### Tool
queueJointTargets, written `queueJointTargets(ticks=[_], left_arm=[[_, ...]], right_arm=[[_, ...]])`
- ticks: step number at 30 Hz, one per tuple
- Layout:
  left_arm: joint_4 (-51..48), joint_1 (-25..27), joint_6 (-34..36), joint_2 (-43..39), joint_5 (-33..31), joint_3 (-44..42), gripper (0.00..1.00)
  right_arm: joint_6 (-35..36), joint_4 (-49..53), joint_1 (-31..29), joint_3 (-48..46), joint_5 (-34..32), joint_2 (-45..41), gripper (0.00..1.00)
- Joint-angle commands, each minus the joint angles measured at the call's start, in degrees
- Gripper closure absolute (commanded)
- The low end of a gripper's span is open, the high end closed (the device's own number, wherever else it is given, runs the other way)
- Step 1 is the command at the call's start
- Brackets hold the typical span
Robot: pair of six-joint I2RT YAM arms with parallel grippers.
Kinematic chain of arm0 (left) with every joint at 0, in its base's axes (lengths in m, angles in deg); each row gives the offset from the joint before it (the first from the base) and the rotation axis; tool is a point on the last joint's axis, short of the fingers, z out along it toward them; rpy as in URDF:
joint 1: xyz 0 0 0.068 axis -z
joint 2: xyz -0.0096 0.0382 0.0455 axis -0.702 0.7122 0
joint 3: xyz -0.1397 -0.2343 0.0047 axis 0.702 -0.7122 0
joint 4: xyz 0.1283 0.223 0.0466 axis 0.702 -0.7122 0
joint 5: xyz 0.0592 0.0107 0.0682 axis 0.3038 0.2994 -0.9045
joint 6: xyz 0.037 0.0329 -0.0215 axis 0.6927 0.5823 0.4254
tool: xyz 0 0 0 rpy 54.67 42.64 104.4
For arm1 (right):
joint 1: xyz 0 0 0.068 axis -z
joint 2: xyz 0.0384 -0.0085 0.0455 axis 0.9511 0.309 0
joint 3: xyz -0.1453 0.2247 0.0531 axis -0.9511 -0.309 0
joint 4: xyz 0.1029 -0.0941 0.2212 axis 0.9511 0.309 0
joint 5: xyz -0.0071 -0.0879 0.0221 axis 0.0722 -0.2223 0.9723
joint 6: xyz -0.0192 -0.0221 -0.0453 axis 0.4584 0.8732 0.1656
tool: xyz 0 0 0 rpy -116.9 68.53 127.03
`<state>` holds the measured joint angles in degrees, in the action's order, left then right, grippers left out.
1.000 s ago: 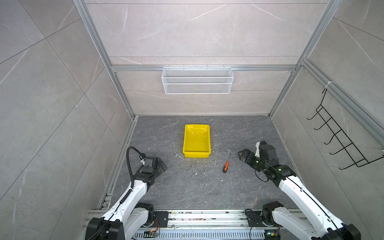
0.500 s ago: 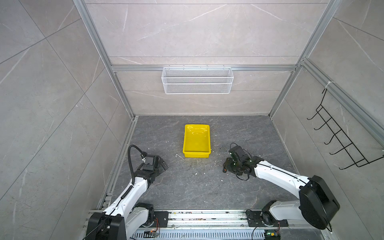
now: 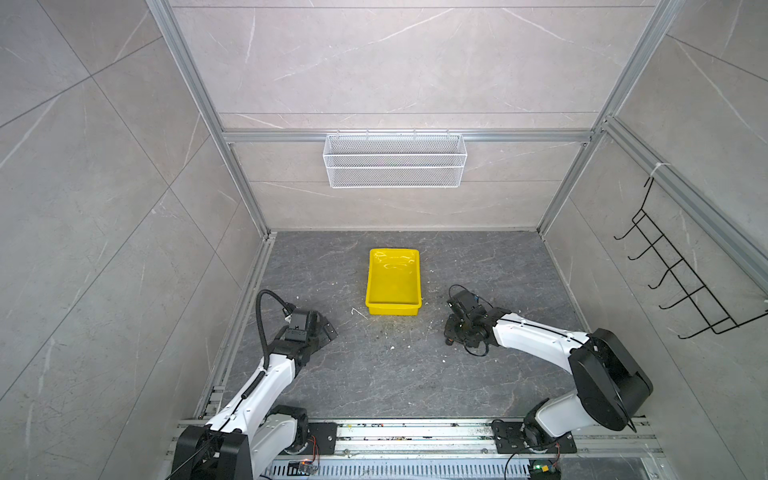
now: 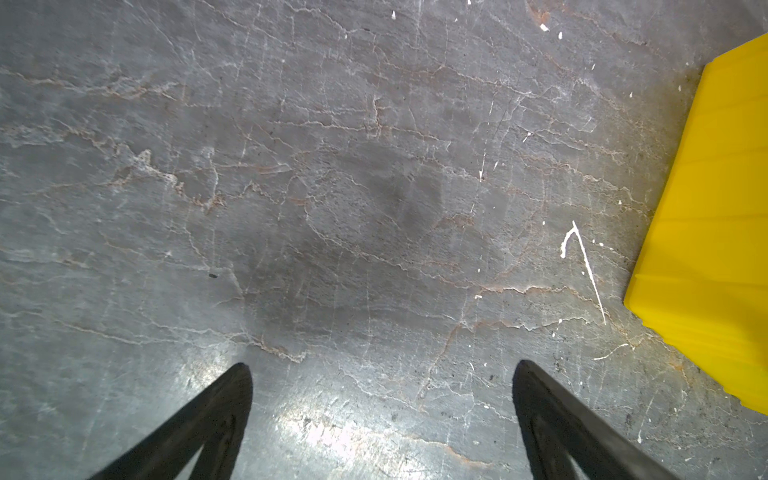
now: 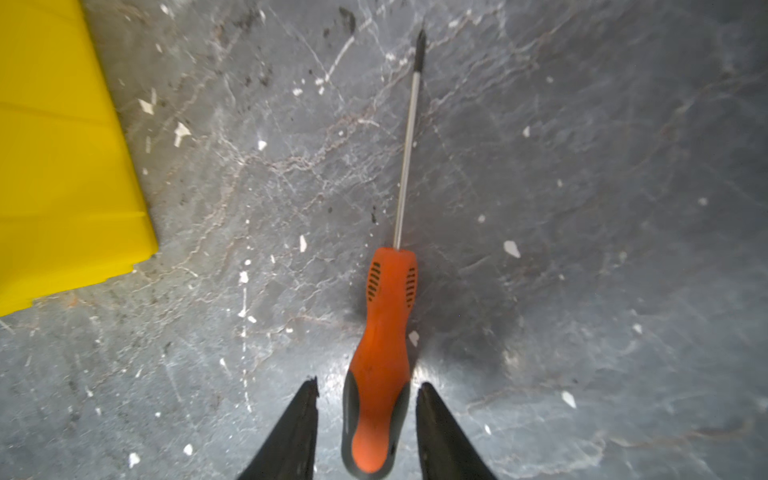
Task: Put the screwdriver in the bin
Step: 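Lower the right gripper and close it on the screwdriver's orange handle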
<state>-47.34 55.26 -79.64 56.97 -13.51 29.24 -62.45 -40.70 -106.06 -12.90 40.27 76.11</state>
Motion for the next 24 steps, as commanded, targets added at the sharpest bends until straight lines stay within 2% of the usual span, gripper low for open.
queueJointTargets(ticks=[1,14,17,21,24], left_arm=[[0.49,0.13,1.28,-0.99,0.76,0.78,0.0],[1.06,0.13,1.01,-1.65,0.79,0.3,0.0],[1.1,0.12,1.09,-1.86,1.01,0.1,0.0],[1.35,0.13,0.09,-1.62,0.57,-0.15,0.0],[3.12,0.13,-0.85,-0.74,0.37,-0.82,0.0]], right_arm=[[0.52,-1.09,-0.21,1.38,-1.03,1.8,0.59],[-0.94,-4.95,-0.28,-1.16,-0.36,4.61,0.64],[-1.44,-6.0,-0.47,-2.48,-0.84,4.08,0.69],[-1.7,-6.34,-0.68,-2.27,-0.72,4.08,0.81],[-2.09,-8.75,-1.2,-2.92,1.18,3.23,0.83]])
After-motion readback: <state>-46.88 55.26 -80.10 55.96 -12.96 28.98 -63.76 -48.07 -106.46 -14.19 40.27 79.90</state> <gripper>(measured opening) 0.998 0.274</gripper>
